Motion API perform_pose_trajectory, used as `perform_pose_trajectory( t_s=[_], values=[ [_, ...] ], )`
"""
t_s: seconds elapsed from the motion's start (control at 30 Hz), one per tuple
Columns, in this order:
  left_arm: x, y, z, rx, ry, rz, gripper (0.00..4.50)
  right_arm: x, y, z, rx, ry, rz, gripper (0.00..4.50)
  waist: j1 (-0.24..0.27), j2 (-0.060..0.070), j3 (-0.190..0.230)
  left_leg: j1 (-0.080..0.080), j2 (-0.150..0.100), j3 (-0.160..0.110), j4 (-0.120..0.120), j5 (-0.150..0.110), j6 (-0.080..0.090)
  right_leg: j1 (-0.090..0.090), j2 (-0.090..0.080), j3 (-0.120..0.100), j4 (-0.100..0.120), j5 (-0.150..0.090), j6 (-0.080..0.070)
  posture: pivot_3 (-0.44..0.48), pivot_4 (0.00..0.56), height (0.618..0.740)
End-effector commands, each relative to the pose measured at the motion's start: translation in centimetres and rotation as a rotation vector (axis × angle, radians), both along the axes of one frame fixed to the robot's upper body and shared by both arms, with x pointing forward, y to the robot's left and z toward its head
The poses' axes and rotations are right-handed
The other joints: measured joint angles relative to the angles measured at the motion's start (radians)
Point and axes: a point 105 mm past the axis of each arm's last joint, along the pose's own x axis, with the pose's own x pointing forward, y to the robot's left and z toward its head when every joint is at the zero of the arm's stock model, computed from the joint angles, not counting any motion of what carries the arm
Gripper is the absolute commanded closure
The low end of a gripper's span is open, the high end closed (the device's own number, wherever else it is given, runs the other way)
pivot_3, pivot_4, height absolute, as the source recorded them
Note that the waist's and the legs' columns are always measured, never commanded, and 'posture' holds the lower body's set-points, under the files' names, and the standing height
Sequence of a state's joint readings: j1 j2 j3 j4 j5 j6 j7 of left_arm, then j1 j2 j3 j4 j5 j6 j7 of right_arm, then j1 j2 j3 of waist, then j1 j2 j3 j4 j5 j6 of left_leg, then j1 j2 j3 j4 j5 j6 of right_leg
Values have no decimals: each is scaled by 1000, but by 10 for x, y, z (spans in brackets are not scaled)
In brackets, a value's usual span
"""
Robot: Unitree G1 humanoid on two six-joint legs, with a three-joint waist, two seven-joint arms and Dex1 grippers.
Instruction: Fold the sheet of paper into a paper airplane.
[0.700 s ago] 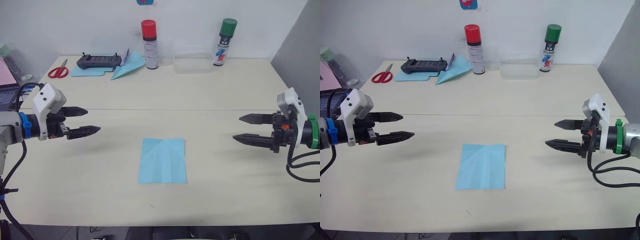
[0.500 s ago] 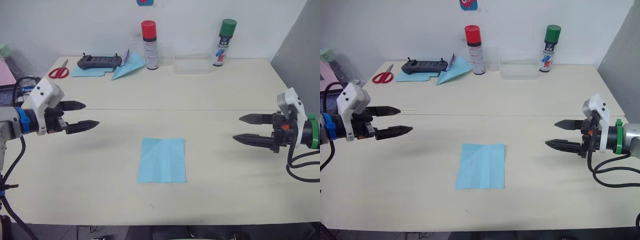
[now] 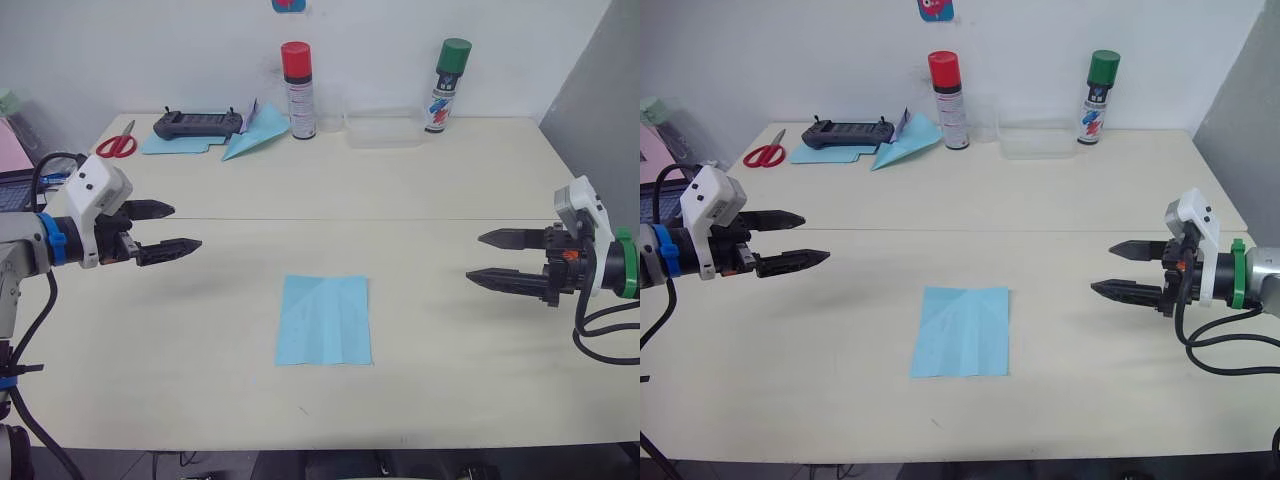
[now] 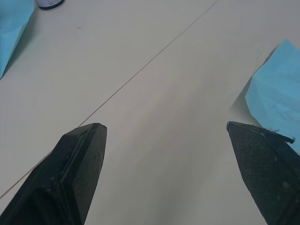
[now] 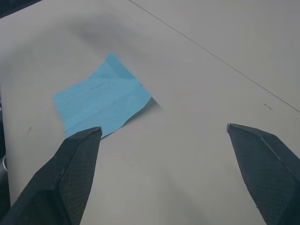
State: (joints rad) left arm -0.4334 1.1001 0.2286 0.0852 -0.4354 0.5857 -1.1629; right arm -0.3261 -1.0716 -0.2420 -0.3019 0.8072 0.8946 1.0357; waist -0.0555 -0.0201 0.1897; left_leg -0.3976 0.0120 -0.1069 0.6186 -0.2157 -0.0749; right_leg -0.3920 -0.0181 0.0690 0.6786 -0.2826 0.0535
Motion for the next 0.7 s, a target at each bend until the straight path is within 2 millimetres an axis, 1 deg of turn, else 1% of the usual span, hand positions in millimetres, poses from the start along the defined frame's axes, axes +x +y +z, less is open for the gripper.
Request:
perform_pose_trajectory(
  t_s=[0.03,0.17,0.27,0.3,0.37,0.47,0.53,0.6,0.7],
  values=[
    [-3,-7,10,-67,-4,-18,0,-3,-1,8,-9,-40,6,35,0,0,0,0,0,0,0,0,0,0,0,0,0,0,0,0,150,740],
    [-3,-22,13,-140,-16,-47,0,-4,2,2,-10,-30,14,35,0,0,0,-1,0,0,2,0,0,0,0,0,1,0,0,0,150,740],
    [-9,-42,6,-191,15,-105,0,-3,4,-2,-7,-27,12,35,1,0,0,-2,0,-1,5,0,0,0,0,0,1,0,0,0,150,740],
    [-15,-53,-1,-200,37,-143,399,-3,6,-4,-3,-26,10,0,1,0,0,-2,0,0,6,0,0,1,0,0,1,0,0,0,150,740],
    [-22,-69,-13,-203,59,-186,902,-3,9,-9,-3,-20,16,0,1,0,0,-1,0,0,7,0,0,1,0,0,1,0,1,0,150,740],
    [-21,-90,-34,-225,68,-195,1774,-1,19,-19,-6,-16,28,0,2,0,0,-1,0,0,7,0,0,2,0,0,1,0,1,0,150,740],
    [-21,-102,-48,-239,75,-196,2424,1,25,-23,3,-19,30,0,3,0,0,0,0,-1,9,0,0,3,0,1,2,0,1,0,150,740],
    [-23,-114,-68,-246,101,-193,3062,4,31,-27,8,-25,31,0,2,0,0,0,0,0,9,0,0,3,0,1,2,1,2,0,150,740],
    [-27,-126,-91,-245,138,-199,4012,11,36,-33,11,-46,8,0,3,0,0,0,0,0,10,0,0,3,0,2,2,1,2,0,150,740]
  ],
)
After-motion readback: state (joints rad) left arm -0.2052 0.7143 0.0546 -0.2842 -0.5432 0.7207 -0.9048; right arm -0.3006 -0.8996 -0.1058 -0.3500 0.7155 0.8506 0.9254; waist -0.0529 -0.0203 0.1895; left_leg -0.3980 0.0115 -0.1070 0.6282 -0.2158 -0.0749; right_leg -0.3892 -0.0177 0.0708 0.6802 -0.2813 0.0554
